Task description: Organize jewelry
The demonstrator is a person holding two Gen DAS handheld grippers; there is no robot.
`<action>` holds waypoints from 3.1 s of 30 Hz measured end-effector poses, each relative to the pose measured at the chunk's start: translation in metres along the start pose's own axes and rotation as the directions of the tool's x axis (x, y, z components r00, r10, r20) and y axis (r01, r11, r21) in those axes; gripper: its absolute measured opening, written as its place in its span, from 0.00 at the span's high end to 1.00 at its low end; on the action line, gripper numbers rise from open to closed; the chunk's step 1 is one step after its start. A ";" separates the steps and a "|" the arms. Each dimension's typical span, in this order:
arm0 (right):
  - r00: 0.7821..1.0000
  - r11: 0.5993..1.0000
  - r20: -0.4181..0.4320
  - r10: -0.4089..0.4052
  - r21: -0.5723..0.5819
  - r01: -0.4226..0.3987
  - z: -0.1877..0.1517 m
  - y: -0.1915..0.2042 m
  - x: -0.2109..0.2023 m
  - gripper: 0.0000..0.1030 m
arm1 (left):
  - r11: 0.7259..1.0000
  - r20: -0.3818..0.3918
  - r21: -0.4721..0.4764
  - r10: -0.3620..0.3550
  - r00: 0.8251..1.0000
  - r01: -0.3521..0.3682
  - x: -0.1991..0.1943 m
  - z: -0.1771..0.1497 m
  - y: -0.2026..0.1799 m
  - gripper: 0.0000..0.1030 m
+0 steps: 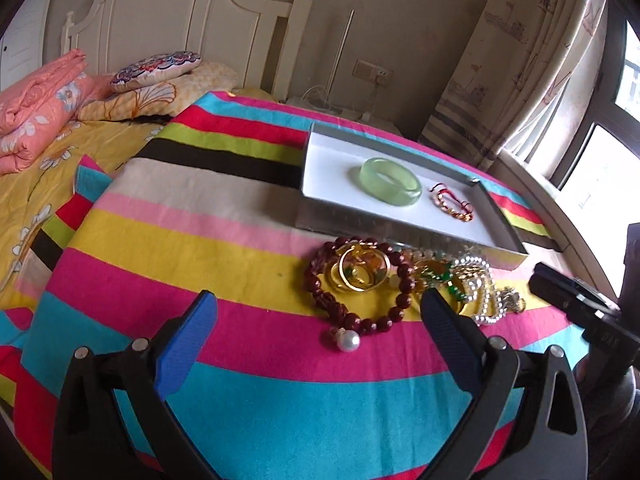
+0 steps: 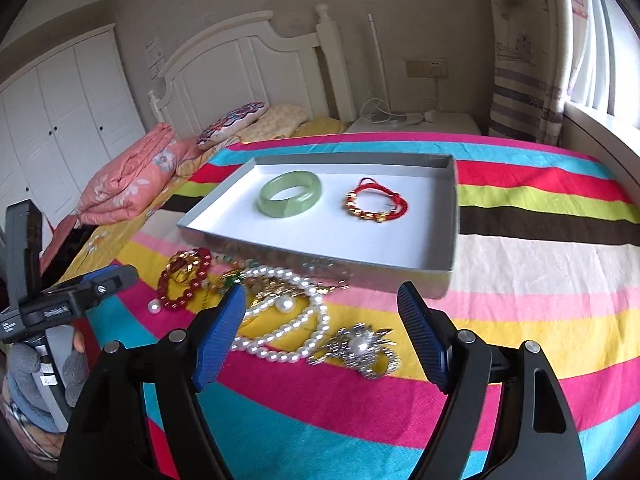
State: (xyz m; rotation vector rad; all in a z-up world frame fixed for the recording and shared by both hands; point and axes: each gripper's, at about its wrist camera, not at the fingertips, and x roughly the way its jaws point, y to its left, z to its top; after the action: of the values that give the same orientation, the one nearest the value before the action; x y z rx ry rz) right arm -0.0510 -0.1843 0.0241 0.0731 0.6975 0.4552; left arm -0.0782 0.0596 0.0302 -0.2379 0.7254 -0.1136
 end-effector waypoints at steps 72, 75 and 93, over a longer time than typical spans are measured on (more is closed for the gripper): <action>0.960 0.942 -0.265 0.092 -0.289 -0.170 0.003 0.191 0.096 0.42 | 0.953 0.098 -0.288 -0.067 0.993 0.093 -0.021 0.006 0.090 0.14; 0.962 0.944 -0.268 0.050 -0.300 -0.133 0.001 0.191 0.102 0.53 | 0.957 0.109 -0.272 -0.070 0.992 0.097 -0.022 0.005 0.086 0.12; 0.984 0.964 -0.107 0.144 -0.211 -0.163 0.010 0.166 0.075 0.64 | 0.956 0.053 -0.259 -0.132 0.990 0.141 -0.012 0.008 0.088 0.09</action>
State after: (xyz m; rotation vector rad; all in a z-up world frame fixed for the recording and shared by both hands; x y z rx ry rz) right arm -0.0576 -0.0020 0.0225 -0.1024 0.7296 0.6856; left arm -0.0799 0.1481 0.0217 -0.5426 0.6882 -0.1446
